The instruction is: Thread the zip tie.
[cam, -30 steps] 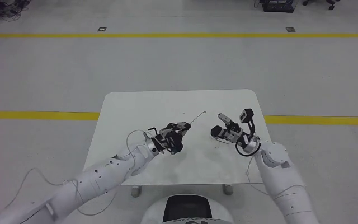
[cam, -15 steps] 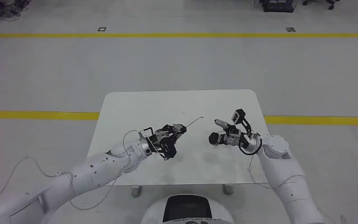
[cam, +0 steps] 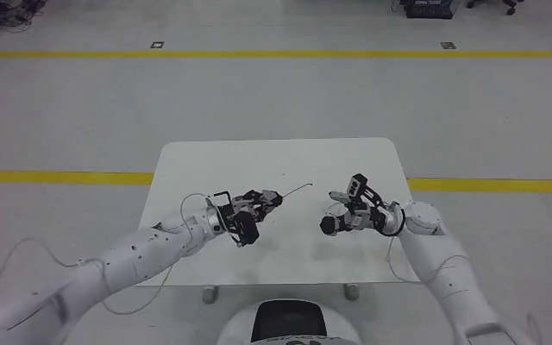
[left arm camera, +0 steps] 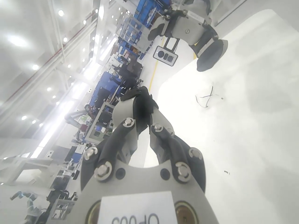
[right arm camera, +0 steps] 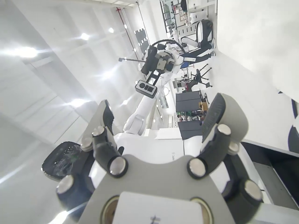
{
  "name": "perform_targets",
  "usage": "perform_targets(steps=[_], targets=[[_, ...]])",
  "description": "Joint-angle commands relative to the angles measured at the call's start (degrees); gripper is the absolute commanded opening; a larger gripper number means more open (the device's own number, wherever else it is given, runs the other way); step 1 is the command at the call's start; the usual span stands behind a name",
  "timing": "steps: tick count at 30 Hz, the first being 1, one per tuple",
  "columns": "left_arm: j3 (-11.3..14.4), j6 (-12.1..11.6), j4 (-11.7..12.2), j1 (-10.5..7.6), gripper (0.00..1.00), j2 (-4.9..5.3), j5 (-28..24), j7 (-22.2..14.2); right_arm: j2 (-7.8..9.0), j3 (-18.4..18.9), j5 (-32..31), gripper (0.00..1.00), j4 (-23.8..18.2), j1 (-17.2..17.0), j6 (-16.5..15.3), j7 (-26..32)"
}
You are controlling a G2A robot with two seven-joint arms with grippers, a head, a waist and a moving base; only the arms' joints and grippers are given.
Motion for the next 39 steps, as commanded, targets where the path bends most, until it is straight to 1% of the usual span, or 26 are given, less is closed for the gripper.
perform_targets(steps=[1, 2, 9, 10, 12, 13, 14, 18, 20, 22, 26, 27, 29, 30, 31, 32, 33, 38, 39], targets=[[0.0, 0.09, 0.37, 0.04, 0.0, 0.22, 0.0, 1.98, 0.5, -1.47, 0.85, 1.0, 0.44, 0.6, -0.18, 0.08], [0.0, 0.71, 0.61, 0.1, 0.0, 0.26, 0.0, 1.73, 0.5, -1.47, 0.85, 1.0, 0.44, 0.6, -0.18, 0.08], [0.0, 0.71, 0.61, 0.1, 0.0, 0.26, 0.0, 1.73, 0.48, -1.54, 0.88, 1.0, 0.28, 0.52, -0.15, -0.11], [0.0, 0.56, 0.72, 0.04, 0.0, 0.22, 0.0, 1.13, 0.44, -2.02, 1.16, 1.0, -0.41, 0.26, 0.51, 0.08], [0.0, 0.02, 1.32, -0.35, 0.0, 0.22, 0.0, 1.11, 0.67, -1.9, 1.95, 1.0, 0.27, 0.63, 1.89, 0.08], [0.0, -0.46, 1.55, -0.49, 0.0, 0.25, 0.0, 1.96, 0.73, -2.1, 2.26, 1.0, 0.51, 0.82, 2.47, 0.08], [0.0, -0.92, 2.04, -0.76, 0.0, 0.37, 0.0, 3.81, 0.82, -2.75, 3.15, 1.0, 0.25, 1.01, 3.26, 0.08], [0.0, -1.1, 3.63, -0.96, 0.0, 0.73, 0.0, 7.63, 1.58, -4.46, 6.05, 1.0, 0.17, 1.68, 3.82, 0.08], [0.0, -1.23, 4.06, -1.04, 0.0, 0.81, 0.0, 8.75, 1.96, -5.41, 7.14, 1.0, 0.15, 2.13, 3.81, 0.08], [0.0, -1.7, 4.39, -1.09, 0.0, 0.82, 0.0, 9.01, 2.35, -6.54, 8.18, 1.0, 0.37, 2.78, 3.65, 0.08], [0.0, -2.74, 4.28, -1.17, 0.0, 0.6, 0.0, 7.17, 2.8, -8.51, 9.94, 1.0, 0.78, 4.26, 2.89, 0.08], [0.0, -2.96, 4.16, -1.19, 0.0, 0.53, 0.0, 6.78, 2.85, -9.05, 10.22, 0.98, 0.68, 4.61, 2.8, 0.08], [0.0, -3.35, 3.97, -1.25, 0.0, 0.39, 0.0, 6.11, 2.93, -10.13, 10.86, 0.88, 0.73, 5.47, 2.63, 0.08], [0.0, -3.47, 3.91, -1.28, 0.0, 0.34, 0.0, 5.92, 2.93, -10.6, 11.08, 0.69, 0.71, 5.86, 2.58, 0.08], [0.0, -3.56, 3.87, -1.31, 0.0, 0.29, 0.0, 5.72, 2.91, -11.24, 11.23, 0.61, 0.85, 6.41, 2.61, 0.08], [0.0, -3.59, 3.85, -1.33, 0.0, 0.26, 0.0, 5.65, 2.88, -11.51, 11.32, 0.58, 1.36, 6.88, 2.53, 0.08], [0.0, -3.59, 3.83, -1.33, 0.0, 0.25, 0.0, 5.64, 2.81, -11.77, 11.43, 0.5, 1.99, 7.4, 2.61, 0.08], [0.0, -3.59, 3.83, -1.33, 0.0, 0.25, 0.0, 5.64, 1.92, -13.62, 12.8, 0.39, 5.35, 10.37, 3.0, 0.08], [0.0, -3.59, 3.83, -1.33, 0.0, 0.25, 0.0, 5.64, 1.74, -13.98, 12.97, 0.38, 5.85, 10.81, 2.94, 0.08]])
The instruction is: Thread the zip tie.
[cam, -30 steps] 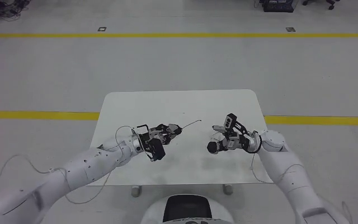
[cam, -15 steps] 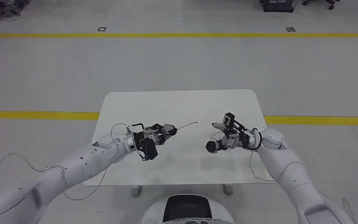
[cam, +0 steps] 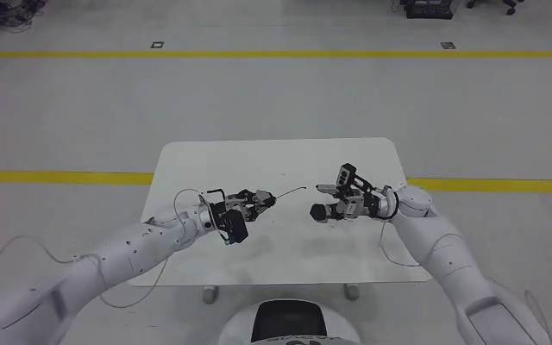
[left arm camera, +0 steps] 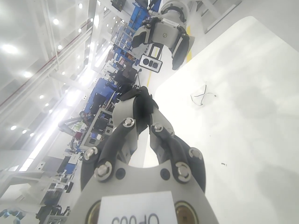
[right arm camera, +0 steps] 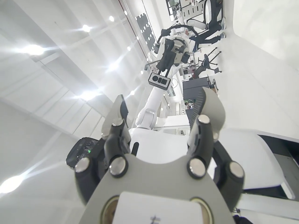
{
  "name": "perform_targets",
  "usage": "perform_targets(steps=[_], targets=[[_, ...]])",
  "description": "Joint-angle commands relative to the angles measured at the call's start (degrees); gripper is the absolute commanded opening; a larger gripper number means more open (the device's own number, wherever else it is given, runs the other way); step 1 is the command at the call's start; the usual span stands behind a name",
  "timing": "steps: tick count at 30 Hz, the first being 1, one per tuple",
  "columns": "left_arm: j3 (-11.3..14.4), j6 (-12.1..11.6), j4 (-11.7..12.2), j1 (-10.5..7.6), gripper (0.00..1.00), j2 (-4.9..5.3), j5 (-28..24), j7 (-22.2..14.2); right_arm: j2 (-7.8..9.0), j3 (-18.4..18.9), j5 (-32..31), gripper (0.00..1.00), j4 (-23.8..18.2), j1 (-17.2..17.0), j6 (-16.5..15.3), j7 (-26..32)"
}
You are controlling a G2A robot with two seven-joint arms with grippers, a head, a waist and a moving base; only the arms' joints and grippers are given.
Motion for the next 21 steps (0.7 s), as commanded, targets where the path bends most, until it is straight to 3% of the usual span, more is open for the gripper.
perform_targets(steps=[1, 16, 21], targets=[[0.0, 0.0, 0.0, 0.0, 0.0, 0.0, 0.0, 0.0, -0.39, -0.76, 0.5, 0.36, 1.12, 1.02, -0.06, 0.0], [0.0, 0.0, 0.0, 0.0, 0.0, 0.0, 0.0, 0.0, -3.58, -4.46, 3.67, 0.11, 8.43, 5.95, -2.3, -0.72], [0.0, 0.0, 0.0, 0.0, 0.0, 0.0, 0.0, 0.0, -4.46, -5.12, 4.2, 0.12, 10.19, 6.99, -2.92, -0.8]])
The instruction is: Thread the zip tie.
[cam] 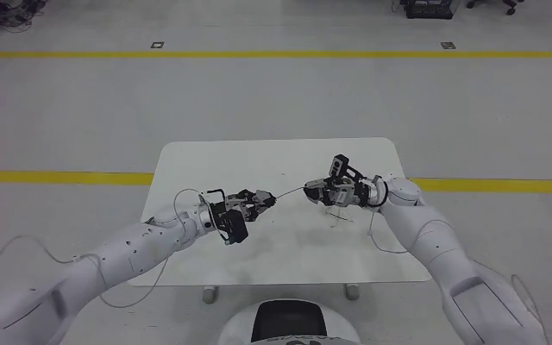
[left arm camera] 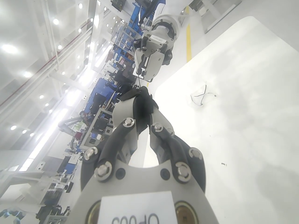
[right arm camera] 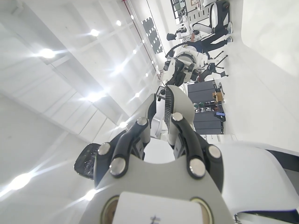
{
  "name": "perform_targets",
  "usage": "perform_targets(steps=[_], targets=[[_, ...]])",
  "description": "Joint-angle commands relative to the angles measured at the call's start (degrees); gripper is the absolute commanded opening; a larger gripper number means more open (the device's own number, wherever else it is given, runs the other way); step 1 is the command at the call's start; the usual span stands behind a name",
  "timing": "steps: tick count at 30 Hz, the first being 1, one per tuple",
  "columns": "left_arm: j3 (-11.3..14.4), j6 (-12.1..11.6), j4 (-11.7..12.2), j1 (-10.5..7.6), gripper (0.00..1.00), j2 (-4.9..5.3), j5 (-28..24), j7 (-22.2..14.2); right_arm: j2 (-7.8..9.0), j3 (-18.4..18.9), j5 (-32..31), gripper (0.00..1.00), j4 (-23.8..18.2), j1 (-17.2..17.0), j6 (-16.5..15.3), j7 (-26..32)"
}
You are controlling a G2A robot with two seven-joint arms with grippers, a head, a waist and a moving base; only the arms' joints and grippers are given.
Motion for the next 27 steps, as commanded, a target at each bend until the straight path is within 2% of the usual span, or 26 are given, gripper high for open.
perform_targets(steps=[1, 7, 10, 14, 25, 26, 27], targets=[[0.0, 0.0, 0.0, 0.0, 0.0, 0.0, 0.0, 0.0, -0.25, -0.18, 0.09, 0.12, 0.53, 0.3, -0.21, 0.08], [0.0, 0.0, 0.0, 0.0, 0.0, 0.0, 0.0, 0.0, -0.96, -0.5, 0.02, 0.12, 2.2, 1.07, -0.97, 0.54], [0.0, 0.0, 0.0, 0.0, 0.0, 0.0, 0.0, 0.0, -1.21, -0.54, -0.16, 0.09, 2.82, 1.29, -1.27, 0.69], [0.0, 0.0, 0.0, 0.0, 0.0, 0.0, 0.0, 0.0, -1.46, -0.47, -0.48, 0.0, 3.4, 1.47, -1.68, 0.72], [0.0, 0.0, 0.0, 0.0, 0.0, 0.0, 0.0, 0.0, -1.83, 0.2, -0.99, 0.0, 3.97, 1.32, -2.36, 0.84], [0.0, 0.0, 0.0, 0.0, 0.28, 0.0, 0.0, 0.0, -1.83, 0.28, -1.04, 0.0, 3.89, 1.27, -2.52, 0.84], [0.0, 0.0, 0.0, 0.0, 0.98, 0.0, 0.0, 0.0, -1.83, 0.37, -1.08, 0.0, 3.8, 1.21, -2.67, 0.84]])
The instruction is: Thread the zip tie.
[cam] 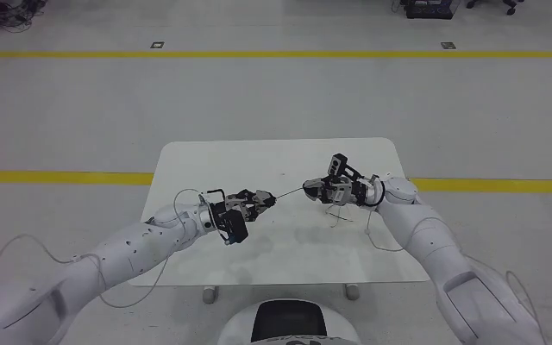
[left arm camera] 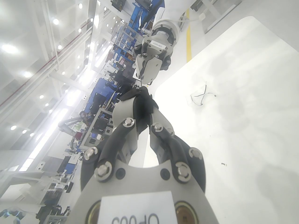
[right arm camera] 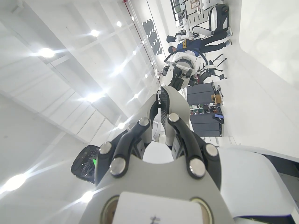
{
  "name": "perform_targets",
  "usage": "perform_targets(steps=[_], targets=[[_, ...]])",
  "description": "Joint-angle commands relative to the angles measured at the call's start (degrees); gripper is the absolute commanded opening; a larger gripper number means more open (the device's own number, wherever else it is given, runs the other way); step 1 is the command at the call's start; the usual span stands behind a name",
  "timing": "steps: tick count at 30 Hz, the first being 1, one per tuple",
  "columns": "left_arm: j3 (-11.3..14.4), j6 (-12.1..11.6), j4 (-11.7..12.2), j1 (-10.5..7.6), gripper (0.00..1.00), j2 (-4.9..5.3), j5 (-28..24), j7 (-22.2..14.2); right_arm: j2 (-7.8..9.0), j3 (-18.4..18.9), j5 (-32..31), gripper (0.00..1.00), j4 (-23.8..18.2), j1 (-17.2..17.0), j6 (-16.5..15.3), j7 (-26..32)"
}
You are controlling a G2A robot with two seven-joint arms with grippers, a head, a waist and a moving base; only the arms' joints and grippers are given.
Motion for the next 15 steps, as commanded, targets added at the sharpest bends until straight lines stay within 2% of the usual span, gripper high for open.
perform_targets(steps=[1, 9, 15], targets=[[0.0, 0.0, 0.0, 0.0, 1.0, 0.0, 0.0, 0.0, 0.03, 0.18, -0.12, 0.0, -0.3, -0.17, -0.51, 0.0], [0.0, 0.0, 0.0, 0.0, 1.0, 0.0, 0.0, 0.0, 1.04, 1.47, 0.31, 0.0, -2.33, -2.62, -3.25, 0.0], [0.0, 0.0, 0.0, 0.0, 1.0, 0.0, 0.0, 0.0, 2.04, 2.41, 1.68, 0.0, -4.26, -5.21, -3.67, 0.0]])
